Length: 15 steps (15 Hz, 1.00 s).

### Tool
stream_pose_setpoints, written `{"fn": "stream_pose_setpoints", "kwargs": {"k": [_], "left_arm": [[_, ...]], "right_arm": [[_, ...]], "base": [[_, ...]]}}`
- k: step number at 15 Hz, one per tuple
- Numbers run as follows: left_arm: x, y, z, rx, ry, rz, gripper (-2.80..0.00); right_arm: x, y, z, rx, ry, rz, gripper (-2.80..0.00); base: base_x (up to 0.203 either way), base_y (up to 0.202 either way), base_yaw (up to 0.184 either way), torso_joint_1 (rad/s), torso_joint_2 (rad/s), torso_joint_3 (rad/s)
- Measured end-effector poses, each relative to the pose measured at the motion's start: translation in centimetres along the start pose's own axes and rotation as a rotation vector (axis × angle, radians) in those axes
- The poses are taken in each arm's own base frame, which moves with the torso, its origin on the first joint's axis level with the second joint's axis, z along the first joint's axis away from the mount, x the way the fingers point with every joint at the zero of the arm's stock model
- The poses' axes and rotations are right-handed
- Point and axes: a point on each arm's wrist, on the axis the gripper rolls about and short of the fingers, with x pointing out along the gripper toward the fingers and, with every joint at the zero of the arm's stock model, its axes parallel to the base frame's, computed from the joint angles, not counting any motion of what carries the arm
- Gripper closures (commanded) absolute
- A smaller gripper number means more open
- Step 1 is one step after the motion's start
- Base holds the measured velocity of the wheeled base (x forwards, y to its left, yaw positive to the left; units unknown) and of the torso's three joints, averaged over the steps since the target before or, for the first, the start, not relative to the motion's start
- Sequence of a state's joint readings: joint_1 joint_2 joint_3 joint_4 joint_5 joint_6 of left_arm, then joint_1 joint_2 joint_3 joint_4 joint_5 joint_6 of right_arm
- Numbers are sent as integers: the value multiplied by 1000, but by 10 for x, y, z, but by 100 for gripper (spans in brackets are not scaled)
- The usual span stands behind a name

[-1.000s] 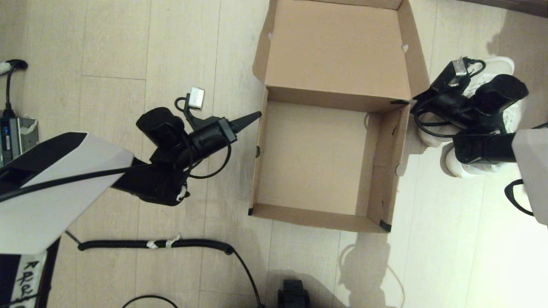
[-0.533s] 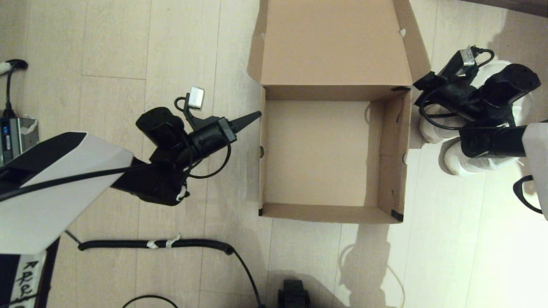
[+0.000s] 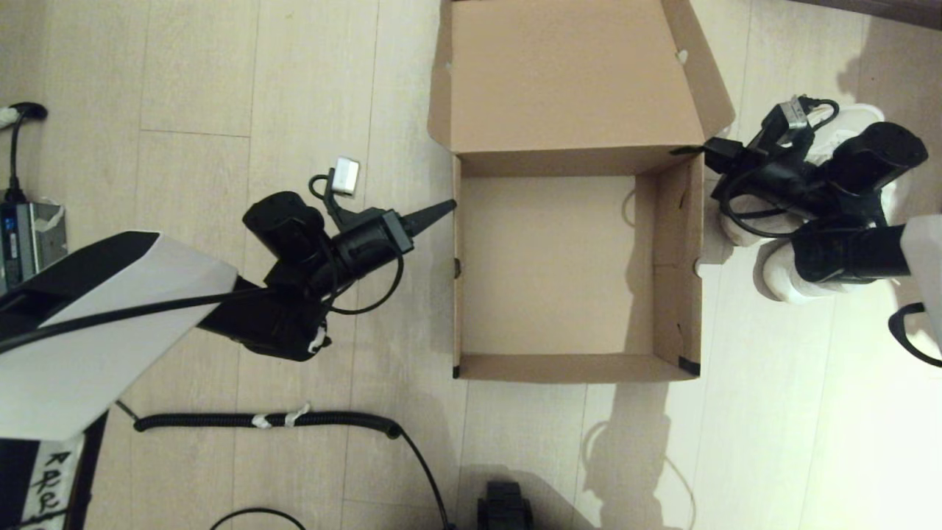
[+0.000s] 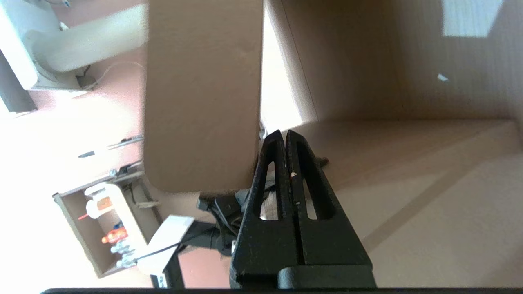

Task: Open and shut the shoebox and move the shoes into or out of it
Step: Close the shoe box

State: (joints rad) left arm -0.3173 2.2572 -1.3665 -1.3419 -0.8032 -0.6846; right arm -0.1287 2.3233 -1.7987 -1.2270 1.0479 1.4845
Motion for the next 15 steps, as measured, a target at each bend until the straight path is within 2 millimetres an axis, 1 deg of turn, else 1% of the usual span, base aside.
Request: {"fn": "stream_pose_setpoints", "kwargs": {"k": [2,5,8,10,13,15], "left_arm": [[1,-8,-13,-24,21,-12,0],[-7,-26,-29,-41,57,-15,0],[-29,-48,-38,-37,100,11,0],[-48,-61,-39,-23,107,30,0],[-71,-78,-40,-37,122,60,0],[-80,-87,-40,-48,131,71,0]], "right_arm": [[-4,-3,-12,39,30,-17,0],[-13,0,-28,66,53,-54,0],[-26,2,-46,55,63,-101,0],[-39,4,-54,25,60,-134,0],[-59,2,-59,-48,46,-183,0],[-73,-6,-61,-120,40,-218,0]], "base": [[0,0,0,0,0,0],[0,0,0,0,0,0],[0,0,0,0,0,0],[0,0,0,0,0,0],[0,0,0,0,0,0],[0,0,0,0,0,0]]}}
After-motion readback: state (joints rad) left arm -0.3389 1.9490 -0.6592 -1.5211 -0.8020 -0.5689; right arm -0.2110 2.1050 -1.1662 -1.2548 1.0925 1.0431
